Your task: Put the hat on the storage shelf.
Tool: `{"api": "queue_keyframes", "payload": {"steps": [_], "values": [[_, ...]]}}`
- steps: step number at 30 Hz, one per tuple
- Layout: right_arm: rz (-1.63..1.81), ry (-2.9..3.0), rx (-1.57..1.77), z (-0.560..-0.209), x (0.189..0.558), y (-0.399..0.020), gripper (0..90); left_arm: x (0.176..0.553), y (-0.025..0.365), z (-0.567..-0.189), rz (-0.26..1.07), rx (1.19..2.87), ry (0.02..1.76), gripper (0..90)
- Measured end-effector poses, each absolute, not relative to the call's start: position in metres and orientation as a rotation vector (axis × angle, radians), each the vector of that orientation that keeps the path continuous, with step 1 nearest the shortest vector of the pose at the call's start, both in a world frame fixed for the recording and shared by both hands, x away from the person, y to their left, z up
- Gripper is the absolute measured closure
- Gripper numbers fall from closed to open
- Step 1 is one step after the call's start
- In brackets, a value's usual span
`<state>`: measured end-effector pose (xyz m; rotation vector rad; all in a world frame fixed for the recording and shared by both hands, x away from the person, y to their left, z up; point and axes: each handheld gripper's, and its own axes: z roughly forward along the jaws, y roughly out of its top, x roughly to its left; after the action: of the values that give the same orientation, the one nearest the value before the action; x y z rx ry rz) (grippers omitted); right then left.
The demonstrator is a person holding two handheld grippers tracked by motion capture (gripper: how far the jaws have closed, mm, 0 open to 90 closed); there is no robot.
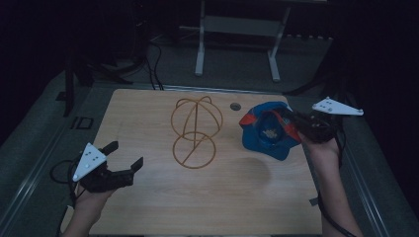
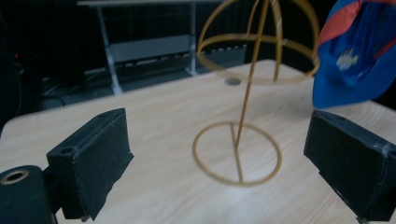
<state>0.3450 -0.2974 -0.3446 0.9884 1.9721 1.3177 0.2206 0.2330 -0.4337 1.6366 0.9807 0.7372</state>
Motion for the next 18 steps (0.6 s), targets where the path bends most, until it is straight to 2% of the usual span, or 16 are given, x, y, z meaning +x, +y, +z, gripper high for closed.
{"api": "queue_keyframes", "payload": {"steps": [7,13,18], "values": [[1.37,1.97,0.919,-0.334,0.328,-0.291,87.5,0.234,0.199,-0.388,0.762,1.68,0.837,7.3],[1.382,1.985,0.877,-0.33,0.319,-0.285,87.5,0.241,0.177,-0.378,0.766,1.718,0.768,7.6],[1.378,2.004,0.846,-0.329,0.31,-0.28,87.5,0.257,0.149,-0.37,0.71,1.739,0.721,8.2]]}}
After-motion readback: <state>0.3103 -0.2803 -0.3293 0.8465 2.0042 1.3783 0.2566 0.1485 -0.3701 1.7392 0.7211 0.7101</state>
